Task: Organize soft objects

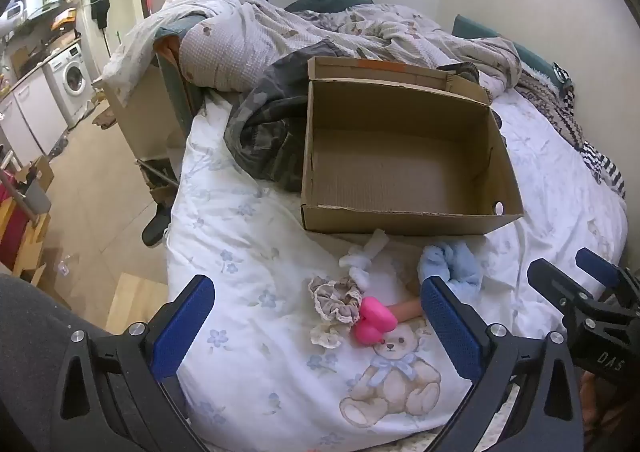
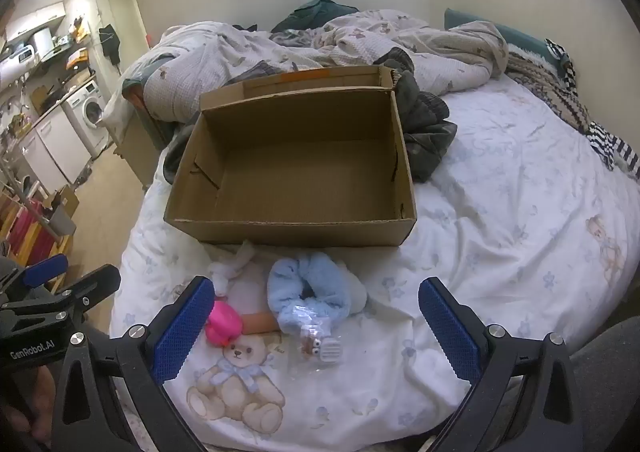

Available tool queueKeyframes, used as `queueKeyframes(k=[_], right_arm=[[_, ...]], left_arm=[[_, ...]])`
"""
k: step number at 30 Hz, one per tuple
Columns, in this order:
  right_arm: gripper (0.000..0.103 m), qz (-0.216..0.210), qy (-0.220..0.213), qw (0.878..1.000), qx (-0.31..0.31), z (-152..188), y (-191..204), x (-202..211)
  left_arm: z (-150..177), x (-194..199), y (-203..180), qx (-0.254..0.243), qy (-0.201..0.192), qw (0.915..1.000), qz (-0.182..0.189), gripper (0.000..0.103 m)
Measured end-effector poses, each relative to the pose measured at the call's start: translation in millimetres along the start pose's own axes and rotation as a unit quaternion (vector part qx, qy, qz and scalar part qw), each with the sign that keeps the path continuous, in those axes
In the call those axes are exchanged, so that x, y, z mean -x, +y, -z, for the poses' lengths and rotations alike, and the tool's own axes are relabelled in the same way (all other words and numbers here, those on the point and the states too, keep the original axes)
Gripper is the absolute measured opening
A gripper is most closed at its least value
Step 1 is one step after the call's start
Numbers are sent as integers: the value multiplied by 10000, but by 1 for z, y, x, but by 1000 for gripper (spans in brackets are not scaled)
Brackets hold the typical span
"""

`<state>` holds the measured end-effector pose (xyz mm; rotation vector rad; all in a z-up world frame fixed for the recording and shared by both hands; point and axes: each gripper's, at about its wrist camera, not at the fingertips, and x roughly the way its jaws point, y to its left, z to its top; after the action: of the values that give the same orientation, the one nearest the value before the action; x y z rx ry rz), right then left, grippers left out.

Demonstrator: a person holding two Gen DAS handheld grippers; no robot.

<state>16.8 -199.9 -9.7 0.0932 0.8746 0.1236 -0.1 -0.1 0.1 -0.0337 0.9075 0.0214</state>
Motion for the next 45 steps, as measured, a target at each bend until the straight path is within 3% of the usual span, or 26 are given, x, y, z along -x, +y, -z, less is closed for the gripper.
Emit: queueKeyframes(k=[45], right_arm=[[103, 6, -3, 10000, -40, -1, 0, 1]], left_arm=[[2, -4, 3, -15, -12, 10000, -47, 103]])
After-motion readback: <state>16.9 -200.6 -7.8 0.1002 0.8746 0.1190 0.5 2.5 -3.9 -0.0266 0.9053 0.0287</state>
